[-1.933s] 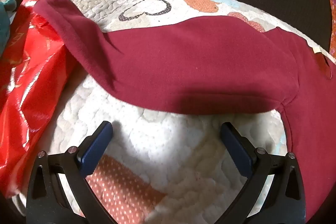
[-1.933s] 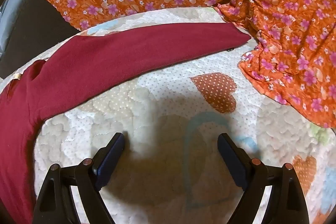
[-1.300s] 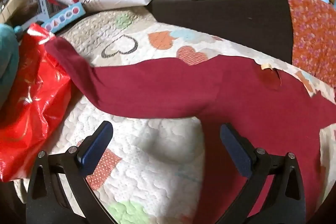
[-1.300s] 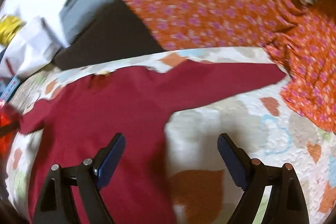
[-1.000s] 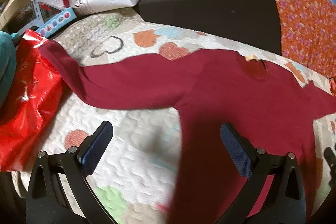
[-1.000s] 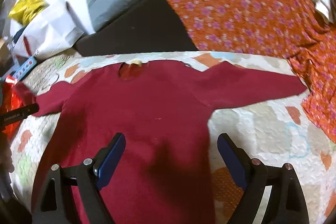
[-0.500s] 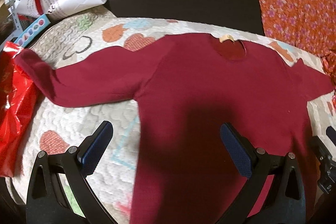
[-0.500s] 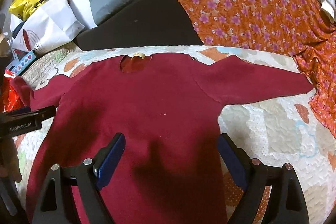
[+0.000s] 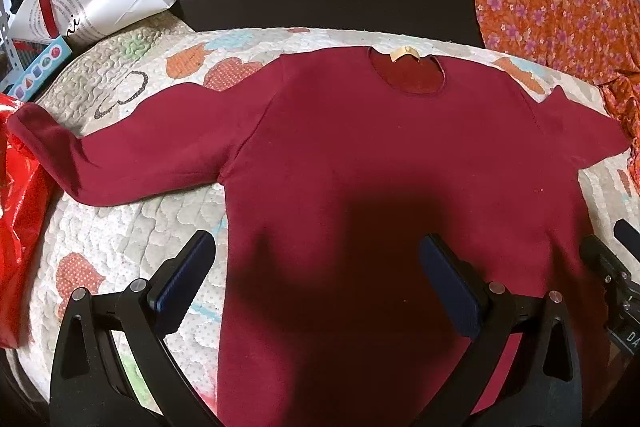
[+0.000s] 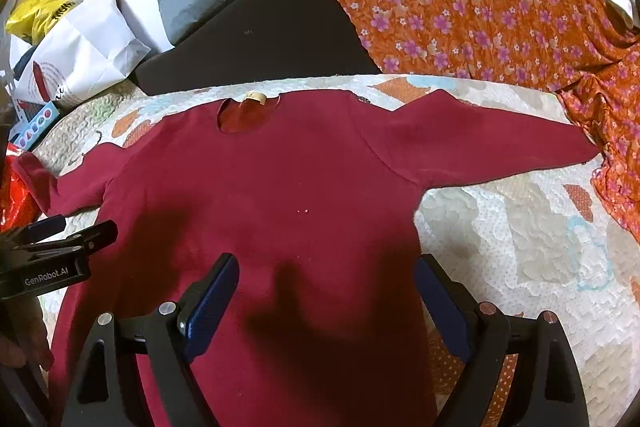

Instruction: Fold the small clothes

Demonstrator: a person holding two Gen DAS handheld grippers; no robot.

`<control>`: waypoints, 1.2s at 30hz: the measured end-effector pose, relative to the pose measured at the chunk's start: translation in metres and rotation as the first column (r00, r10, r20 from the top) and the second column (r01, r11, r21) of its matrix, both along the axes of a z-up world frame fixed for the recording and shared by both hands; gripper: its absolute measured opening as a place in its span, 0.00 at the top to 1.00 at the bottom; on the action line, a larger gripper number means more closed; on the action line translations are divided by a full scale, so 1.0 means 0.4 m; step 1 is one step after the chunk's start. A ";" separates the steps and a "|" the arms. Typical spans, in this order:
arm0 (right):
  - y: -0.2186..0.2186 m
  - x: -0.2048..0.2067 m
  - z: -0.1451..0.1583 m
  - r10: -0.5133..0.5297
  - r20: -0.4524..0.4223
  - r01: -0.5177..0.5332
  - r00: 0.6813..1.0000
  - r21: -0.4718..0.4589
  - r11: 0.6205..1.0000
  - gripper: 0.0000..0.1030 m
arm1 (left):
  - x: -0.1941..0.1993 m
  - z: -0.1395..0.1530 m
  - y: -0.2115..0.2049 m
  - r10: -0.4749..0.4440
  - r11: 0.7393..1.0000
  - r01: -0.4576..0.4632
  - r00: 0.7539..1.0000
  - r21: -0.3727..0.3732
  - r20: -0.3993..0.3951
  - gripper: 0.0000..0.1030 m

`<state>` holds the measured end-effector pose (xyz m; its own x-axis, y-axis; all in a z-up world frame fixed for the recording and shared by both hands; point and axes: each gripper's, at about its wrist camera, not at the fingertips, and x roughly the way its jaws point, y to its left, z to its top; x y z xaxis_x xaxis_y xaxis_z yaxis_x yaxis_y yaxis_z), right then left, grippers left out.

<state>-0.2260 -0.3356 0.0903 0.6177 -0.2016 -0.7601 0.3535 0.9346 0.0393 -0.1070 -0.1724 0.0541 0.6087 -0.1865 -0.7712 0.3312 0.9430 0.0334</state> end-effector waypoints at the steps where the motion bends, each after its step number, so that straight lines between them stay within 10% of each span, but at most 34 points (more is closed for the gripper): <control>1: 0.001 0.000 -0.001 -0.002 -0.003 0.002 1.000 0.001 1.000 0.14 | 0.000 -0.001 -0.001 0.001 1.000 -0.001 1.000 -0.001 -0.001 0.00; 36: 0.064 0.066 -0.020 -0.032 -0.045 0.033 0.998 0.029 0.999 0.14 | 0.025 -0.003 0.017 0.020 1.000 -0.020 1.000 -0.003 -0.003 0.01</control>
<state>-0.1998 -0.3101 0.0823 0.5764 -0.1980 -0.7928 0.3860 0.9211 0.0506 -0.0970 -0.1658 0.0528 0.6099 -0.1766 -0.7726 0.3120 0.9496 0.0293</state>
